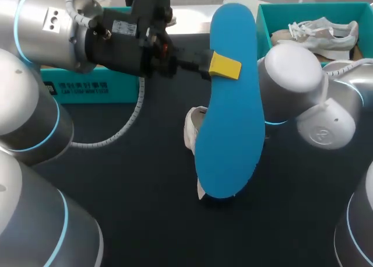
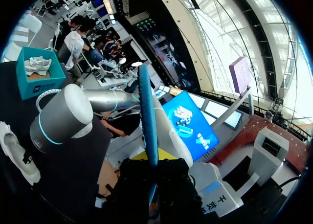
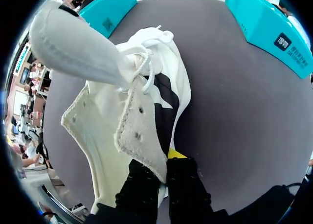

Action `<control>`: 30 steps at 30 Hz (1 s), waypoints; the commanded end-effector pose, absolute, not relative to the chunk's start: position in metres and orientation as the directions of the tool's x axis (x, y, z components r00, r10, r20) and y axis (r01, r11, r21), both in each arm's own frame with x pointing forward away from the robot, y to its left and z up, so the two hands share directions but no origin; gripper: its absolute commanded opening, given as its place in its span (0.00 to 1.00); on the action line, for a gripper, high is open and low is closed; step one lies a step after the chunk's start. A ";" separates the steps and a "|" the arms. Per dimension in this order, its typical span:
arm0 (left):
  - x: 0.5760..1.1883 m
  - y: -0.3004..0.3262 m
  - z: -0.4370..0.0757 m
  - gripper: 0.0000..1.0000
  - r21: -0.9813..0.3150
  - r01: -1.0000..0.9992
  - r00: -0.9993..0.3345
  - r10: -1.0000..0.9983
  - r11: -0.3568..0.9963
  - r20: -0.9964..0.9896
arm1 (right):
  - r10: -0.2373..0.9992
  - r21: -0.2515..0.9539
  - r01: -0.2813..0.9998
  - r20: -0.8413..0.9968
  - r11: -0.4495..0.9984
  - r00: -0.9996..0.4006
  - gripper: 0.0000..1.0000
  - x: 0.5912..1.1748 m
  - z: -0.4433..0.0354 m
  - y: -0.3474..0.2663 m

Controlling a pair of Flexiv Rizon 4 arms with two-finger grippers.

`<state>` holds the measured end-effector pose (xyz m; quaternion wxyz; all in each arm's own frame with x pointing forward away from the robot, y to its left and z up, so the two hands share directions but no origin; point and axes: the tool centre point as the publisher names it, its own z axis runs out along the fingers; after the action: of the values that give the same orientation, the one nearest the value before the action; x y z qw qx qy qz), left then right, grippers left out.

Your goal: Take the shoe out of the shoebox, open the shoe tongue, remove and reinsert the insole, then place the shoe into the shoebox

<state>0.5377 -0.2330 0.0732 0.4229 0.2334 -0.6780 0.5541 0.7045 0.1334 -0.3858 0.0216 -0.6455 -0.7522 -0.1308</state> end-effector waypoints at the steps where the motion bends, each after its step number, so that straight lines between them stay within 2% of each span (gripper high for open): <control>1: 0.537 -0.233 0.072 0.00 -0.554 -0.786 -0.533 0.152 0.276 0.832 | 0.967 0.169 0.979 0.208 0.113 -0.147 0.00 0.705 -0.395 0.136; 7: 0.537 -0.233 0.072 0.00 -0.554 -0.786 -0.533 0.152 0.276 0.832 | 0.967 0.167 0.983 0.228 0.079 -0.117 0.00 0.704 -0.395 0.136; 8: 0.537 -0.233 0.072 0.00 -0.554 -0.786 -0.533 0.152 0.276 0.832 | 0.967 0.167 0.983 0.232 0.072 -0.110 0.09 0.704 -0.394 0.136; 9: 0.537 -0.233 0.072 0.00 -0.554 -0.786 -0.533 0.152 0.276 0.832 | 0.967 0.167 0.984 0.233 0.066 -0.104 0.31 0.703 -0.393 0.136; 11: 0.537 -0.233 0.072 0.00 -0.554 -0.786 -0.533 0.152 0.276 0.832 | 0.966 0.164 0.985 0.240 0.055 -0.094 0.89 0.702 -0.391 0.137; 12: 0.537 -0.233 0.072 0.00 -0.554 -0.786 -0.533 0.152 0.276 0.832 | 0.967 0.163 0.985 0.239 0.052 -0.091 1.00 0.701 -0.390 0.136; 18: 0.537 -0.233 0.072 0.00 -0.554 -0.786 -0.533 0.152 0.276 0.832 | 0.928 0.135 0.991 0.370 -0.002 -0.049 1.00 0.693 -0.372 0.133; 25: 0.537 -0.233 0.072 0.00 -0.554 -0.786 -0.533 0.152 0.276 0.832 | 0.840 0.092 0.995 0.537 0.032 -0.077 1.00 0.686 -0.336 0.128; 30: 0.537 -0.233 0.072 0.00 -0.554 -0.786 -0.533 0.152 0.276 0.832 | 0.768 0.015 0.999 0.639 0.045 -0.044 1.00 0.684 -0.316 0.126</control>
<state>0.5377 -0.2330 0.0732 0.4229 0.2334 -0.6780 0.5541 0.6855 0.1453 -0.3303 0.1806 -0.6638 -0.6975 -0.2005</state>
